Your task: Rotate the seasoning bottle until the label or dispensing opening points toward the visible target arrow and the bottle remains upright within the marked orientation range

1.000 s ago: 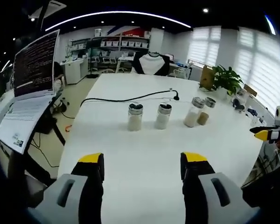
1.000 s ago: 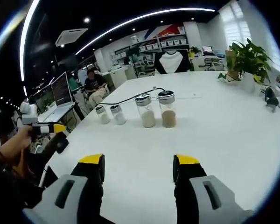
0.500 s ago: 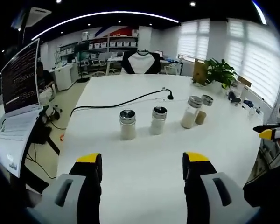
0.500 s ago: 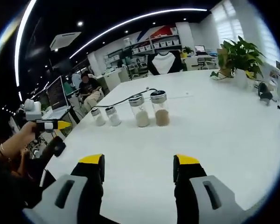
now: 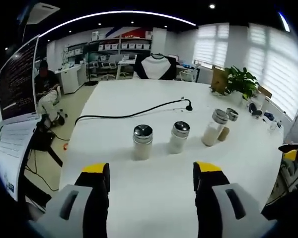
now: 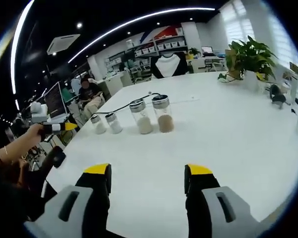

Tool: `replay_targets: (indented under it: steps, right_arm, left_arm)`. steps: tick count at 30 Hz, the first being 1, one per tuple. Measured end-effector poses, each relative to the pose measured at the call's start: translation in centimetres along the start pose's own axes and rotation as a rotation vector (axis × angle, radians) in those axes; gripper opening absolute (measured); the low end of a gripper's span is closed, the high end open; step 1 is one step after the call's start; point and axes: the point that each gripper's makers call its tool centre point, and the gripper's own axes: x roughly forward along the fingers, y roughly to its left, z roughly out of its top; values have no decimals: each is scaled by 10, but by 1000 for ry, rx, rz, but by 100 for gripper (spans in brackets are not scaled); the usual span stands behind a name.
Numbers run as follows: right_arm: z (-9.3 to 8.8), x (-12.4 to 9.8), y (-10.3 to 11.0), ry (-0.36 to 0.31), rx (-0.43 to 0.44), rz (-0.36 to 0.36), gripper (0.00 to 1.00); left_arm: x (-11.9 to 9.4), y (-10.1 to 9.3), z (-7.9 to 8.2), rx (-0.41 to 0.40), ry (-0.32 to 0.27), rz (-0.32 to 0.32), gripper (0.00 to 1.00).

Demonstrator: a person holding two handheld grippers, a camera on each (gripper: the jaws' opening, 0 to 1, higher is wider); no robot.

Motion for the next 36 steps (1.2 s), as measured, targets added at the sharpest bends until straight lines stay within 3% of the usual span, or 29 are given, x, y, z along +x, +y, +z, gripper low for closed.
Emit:
replay_targets:
  steps: [9,15,20,22,23,25,30,32,36]
  right_arm:
    - [10,7,8,-17,-25,-2,60]
    - [9,11,8,10,-28,-1,60]
    - [6,10,6,25,1,-22,60]
    - [4,10,8,27,4,-24,60]
    - [2,10,11,32,1,-19,60]
    - [0,10,12,39,-3,-16,60]
    - [0,7,10,32,18,-25,59]
    - [2,7,7,20,35,-29,59]
    - [6,8,1,11,46,-48,59]
  left_arm:
    - [34,-4,12,66,39,-45,69]
    - [56,1,22,88,46,-23,64]
    - [71,-1,20,78,52,-24,61]
    - [76,-2,22,110,40,-16,61]
    - [78,-1,20,160,65,-12,61]
    - [81,-1,22,174,64,4,60]
    - [94,-1,23,155,75,-16,56]
    - [97,3,29,134,52,-2,56]
    - [105,7,29,159,77,0,53]
